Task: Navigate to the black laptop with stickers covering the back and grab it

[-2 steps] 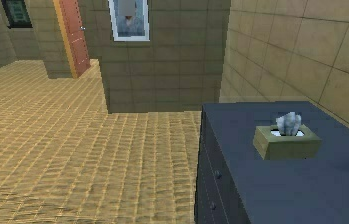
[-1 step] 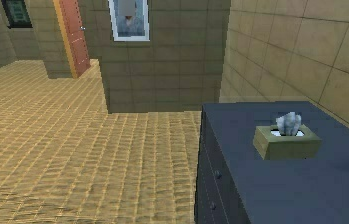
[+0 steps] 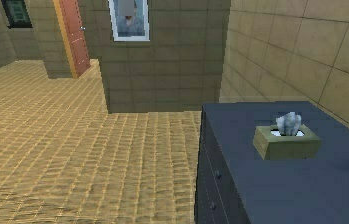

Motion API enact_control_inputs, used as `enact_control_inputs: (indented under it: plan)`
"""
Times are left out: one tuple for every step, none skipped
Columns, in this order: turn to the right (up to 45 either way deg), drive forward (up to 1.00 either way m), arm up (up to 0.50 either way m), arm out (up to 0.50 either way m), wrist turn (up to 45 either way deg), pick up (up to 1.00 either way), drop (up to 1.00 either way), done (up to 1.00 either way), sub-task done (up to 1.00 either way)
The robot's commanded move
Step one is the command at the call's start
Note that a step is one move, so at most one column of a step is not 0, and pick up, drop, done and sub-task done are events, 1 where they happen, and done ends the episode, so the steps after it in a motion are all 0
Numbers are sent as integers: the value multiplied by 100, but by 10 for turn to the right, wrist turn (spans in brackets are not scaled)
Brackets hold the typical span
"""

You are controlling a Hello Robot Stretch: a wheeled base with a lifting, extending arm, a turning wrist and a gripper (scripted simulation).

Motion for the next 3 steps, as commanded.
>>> enact_control_inputs:
  plan:
    - [0, 0, 0, 0, 0, 100, 0, 0, 0]
    - [0, 0, 10, 0, 0, 0, 0, 0, 0]
    - [0, 0, 0, 0, 0, 0, 0, 100, 0]
